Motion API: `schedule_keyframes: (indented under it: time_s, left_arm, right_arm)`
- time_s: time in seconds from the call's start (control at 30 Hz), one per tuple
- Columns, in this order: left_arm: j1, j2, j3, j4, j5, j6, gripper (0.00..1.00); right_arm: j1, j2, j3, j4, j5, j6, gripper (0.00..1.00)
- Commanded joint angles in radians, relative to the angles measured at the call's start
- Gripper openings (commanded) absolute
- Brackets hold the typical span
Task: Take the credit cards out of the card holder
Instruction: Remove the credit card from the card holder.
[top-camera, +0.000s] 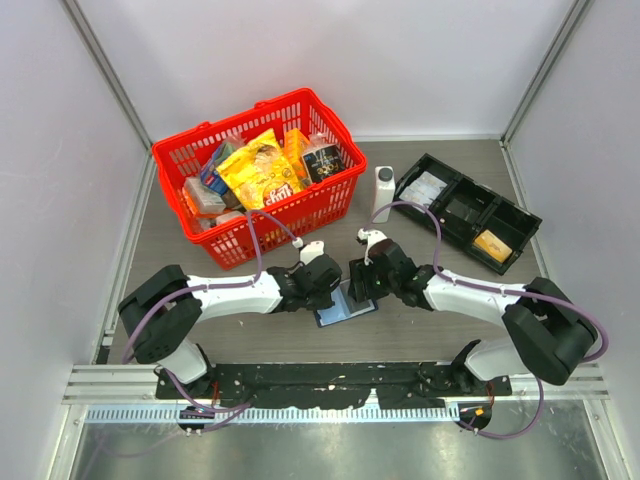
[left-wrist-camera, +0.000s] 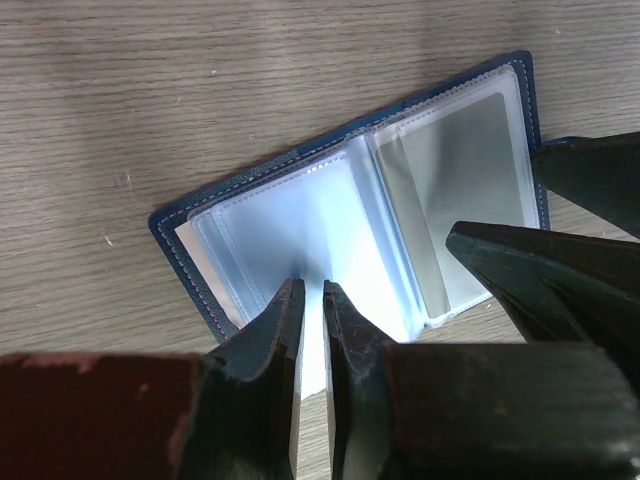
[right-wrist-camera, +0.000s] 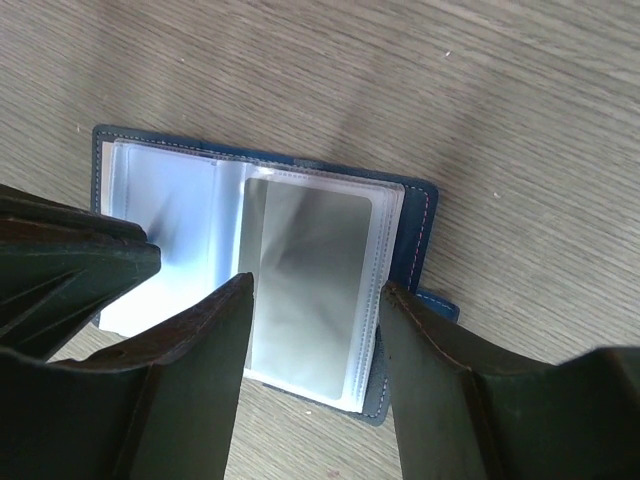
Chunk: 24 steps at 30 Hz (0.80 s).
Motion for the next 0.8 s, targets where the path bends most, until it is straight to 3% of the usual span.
schedule_keyframes:
  time_s: [0.0,0.33,0.77]
  left_arm:
    - [0.002,0.014,0.022,-0.016,0.009,0.014,0.16]
    - [0.003,0.014,0.025,-0.018,0.014,0.016,0.16]
    - [0.005,-0.044,-0.011,0.001,-0.020,-0.007,0.16]
  right_arm:
    - [0.004,-0.042,0.039,0.040,-0.013,-0.007,0.58]
    - [0.004,-0.075,0.053,0.020,-0.046,-0.002,0.56]
    - [0.004,-0.101,0.027,0.148,-0.283,0.067,0.47]
